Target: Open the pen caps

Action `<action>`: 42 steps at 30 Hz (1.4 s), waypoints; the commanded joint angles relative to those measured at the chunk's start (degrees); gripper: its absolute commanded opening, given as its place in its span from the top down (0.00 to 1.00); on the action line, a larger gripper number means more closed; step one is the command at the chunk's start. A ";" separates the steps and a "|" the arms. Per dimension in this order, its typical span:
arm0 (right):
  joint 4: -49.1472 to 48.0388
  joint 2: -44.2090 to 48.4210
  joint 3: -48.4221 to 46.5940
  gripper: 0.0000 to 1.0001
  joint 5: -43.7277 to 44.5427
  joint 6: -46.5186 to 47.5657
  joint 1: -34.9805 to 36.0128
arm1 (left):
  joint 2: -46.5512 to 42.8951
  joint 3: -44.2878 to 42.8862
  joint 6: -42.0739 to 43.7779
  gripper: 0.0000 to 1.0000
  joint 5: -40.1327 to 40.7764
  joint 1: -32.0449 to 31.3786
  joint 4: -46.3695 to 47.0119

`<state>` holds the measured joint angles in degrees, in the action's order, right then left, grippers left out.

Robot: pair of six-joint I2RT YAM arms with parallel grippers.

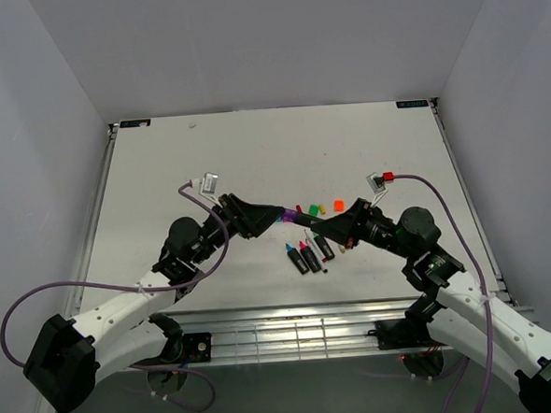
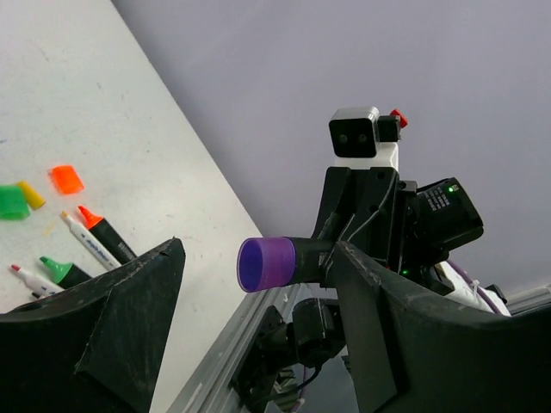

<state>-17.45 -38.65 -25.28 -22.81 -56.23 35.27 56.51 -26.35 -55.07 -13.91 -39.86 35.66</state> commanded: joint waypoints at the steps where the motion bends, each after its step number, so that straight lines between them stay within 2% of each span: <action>1: -5.75 0.25 0.31 0.92 2.95 -1.95 -0.11 | 2.37 0.34 -0.66 0.19 -0.67 -0.40 10.39; 10: -8.82 -0.55 0.40 0.92 4.43 -3.10 -0.20 | 8.17 0.68 -1.53 0.18 -0.15 -1.98 18.91; 25: -16.30 -3.01 3.83 0.92 4.79 -3.10 -0.20 | 15.19 4.11 -13.03 0.23 4.24 -4.09 36.56; 31: -17.00 -2.48 5.32 0.92 5.32 -2.57 -0.11 | 20.29 4.55 -18.22 0.30 5.47 -4.96 45.27; 42: -17.53 -2.65 6.38 0.92 4.44 -1.78 -0.11 | 22.68 4.20 -19.81 0.58 5.65 -5.76 48.36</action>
<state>-32.49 -41.50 -19.29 -18.57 -59.37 35.27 79.24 -22.13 -73.78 -8.14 -45.01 74.26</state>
